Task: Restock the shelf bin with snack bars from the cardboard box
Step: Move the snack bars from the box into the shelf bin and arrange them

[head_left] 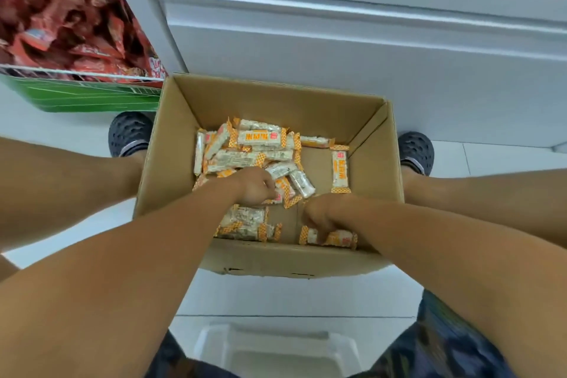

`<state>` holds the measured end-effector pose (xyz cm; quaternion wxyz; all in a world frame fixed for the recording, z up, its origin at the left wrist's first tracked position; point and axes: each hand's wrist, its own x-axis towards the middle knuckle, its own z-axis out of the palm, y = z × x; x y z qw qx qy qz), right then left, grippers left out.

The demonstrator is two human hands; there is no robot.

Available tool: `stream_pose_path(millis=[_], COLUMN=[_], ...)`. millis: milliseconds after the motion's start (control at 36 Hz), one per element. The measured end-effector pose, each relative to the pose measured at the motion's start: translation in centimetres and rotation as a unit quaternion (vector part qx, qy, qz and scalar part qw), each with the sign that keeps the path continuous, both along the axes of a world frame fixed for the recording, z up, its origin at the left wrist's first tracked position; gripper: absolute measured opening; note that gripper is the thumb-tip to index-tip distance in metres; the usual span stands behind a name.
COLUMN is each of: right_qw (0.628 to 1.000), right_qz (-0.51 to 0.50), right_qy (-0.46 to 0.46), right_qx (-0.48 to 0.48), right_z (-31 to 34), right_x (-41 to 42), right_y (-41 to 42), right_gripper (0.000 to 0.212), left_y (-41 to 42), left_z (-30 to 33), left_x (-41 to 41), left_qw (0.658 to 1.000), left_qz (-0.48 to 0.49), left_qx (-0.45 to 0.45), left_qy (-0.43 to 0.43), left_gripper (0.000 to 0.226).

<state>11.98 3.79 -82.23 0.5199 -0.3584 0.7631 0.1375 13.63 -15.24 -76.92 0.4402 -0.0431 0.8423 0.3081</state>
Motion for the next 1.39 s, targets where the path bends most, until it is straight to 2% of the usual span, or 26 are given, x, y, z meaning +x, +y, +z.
stream_pose_path(millis=[83,139,167,194,222,278,306,333,361,417,472,500,528,556,611,722,806,861,972,1083,1167,1222,1250,1306,1333,1389], right_qw=[0.999,0.975,0.935,0.869,0.783,0.615,0.577,0.587,0.631,0.786,0.924,0.968,0.991,0.996,0.989,0.988,0.995,0.995,0.990,0.990,0.988,0.984,0.982,0.974,0.963,0.924], right_qz=[-0.042,-0.214,-0.337,-0.460,-0.564,-0.684,-0.698,-0.691,-0.669,-0.559,-0.359,-0.242,-0.132,-0.044,0.027,-0.001,0.005,0.023,0.022,-0.055,-0.124,-0.163,-0.181,-0.223,-0.268,-0.381], right_qy=[0.014,-0.022,-0.072,-0.133,-0.201,-0.318,-0.340,-0.330,-0.292,-0.147,-0.055,-0.016,0.028,0.074,0.136,0.151,0.094,0.077,0.128,0.126,0.088,0.068,0.057,0.033,0.011,-0.041], right_qx=[-0.010,-0.052,-0.084,-0.124,-0.166,-0.232,-0.253,-0.263,-0.263,-0.220,-0.123,-0.060,-0.005,0.029,0.043,0.024,0.017,0.051,0.055,0.038,0.032,0.026,0.022,0.017,0.007,-0.014], right_z=[-0.5,-0.7,-0.4,0.1,0.8,2.2,2.7,3.1,3.0,1.9,0.2,-0.1,-0.7,-1.2,-1.6,-1.2,-0.1,0.1,-0.7,-1.2,-1.0,-0.8,-0.8,-1.1,-1.2,-0.6], right_x=[-0.7,-2.2,-3.0,-3.9,-4.6,-5.8,-6.1,-6.4,-6.4,-5.9,-4.8,-3.9,-3.0,-2.1,-0.8,-1.5,-2.9,-3.0,-1.7,-0.9,-0.5,0.1,0.4,0.9,1.0,0.6], right_y=[-0.1,0.3,0.4,0.3,0.1,-0.3,-0.7,-0.9,-1.1,-0.8,0.0,0.3,0.8,1.3,1.8,1.0,0.6,1.5,3.4,2.3,1.2,0.7,0.4,0.1,0.1,-0.3], right_gripper=[0.031,0.023,0.021,0.019,0.023,0.038,0.036,0.030,0.026,0.026,0.026,0.030,0.039,0.048,0.050,0.039,0.042,0.043,0.049,0.069,0.067,0.067,0.063,0.040,0.028,0.020], left_y=[0.2,0.2,0.2,0.2,0.3,0.8,1.1,1.3,1.4,1.4,1.2,1.1,1.0,0.9,0.8,1.1,1.1,1.1,1.0,1.2,0.9,0.8,0.9,1.0,0.9,0.8], left_z=[-0.2,-0.2,-0.3,-0.5,-0.4,-0.1,-0.1,0.0,-0.1,0.0,0.3,0.4,0.4,0.4,0.3,0.0,-0.2,-0.3,-0.2,0.0,-0.1,0.1,0.3,0.3,0.0,-0.3], left_x=[-0.5,-0.6,-0.7,-0.7,-0.6,-0.7,-0.9,-1.0,-1.3,-1.5,-1.2,-1.0,-0.9,-0.8,-0.7,-0.9,-1.1,-1.2,-1.2,-1.2,-0.8,-0.6,-0.5,-0.6,-0.7,-0.8], left_qw=[1.000,0.997,0.996,0.991,0.984,0.967,0.957,0.946,0.936,0.928,0.929,0.930,0.930,0.931,0.931,0.930,0.928,0.929,0.931,0.923,0.920,0.922,0.924,0.926,0.927,0.926], left_qz=[0.021,0.037,0.066,0.110,0.155,0.227,0.260,0.291,0.323,0.349,0.350,0.348,0.349,0.348,0.348,0.352,0.361,0.360,0.355,0.369,0.369,0.365,0.365,0.360,0.356,0.364], left_qx=[-0.017,-0.044,-0.038,-0.014,0.021,0.084,0.107,0.124,0.133,0.124,0.111,0.106,0.104,0.100,0.100,0.100,0.086,0.078,0.075,0.105,0.123,0.115,0.107,0.105,0.103,0.088], left_qy=[-0.016,-0.043,-0.055,-0.070,-0.081,-0.083,-0.075,-0.063,-0.050,-0.041,-0.048,-0.052,-0.052,-0.048,-0.042,-0.039,-0.018,-0.016,-0.036,-0.040,-0.055,-0.057,-0.052,-0.050,-0.052,-0.053], left_gripper=[0.024,0.037,0.050,0.062,0.065,0.047,0.038,0.034,0.036,0.044,0.050,0.056,0.064,0.070,0.072,0.062,0.067,0.067,0.065,0.054,0.042,0.047,0.056,0.071,0.075,0.076])
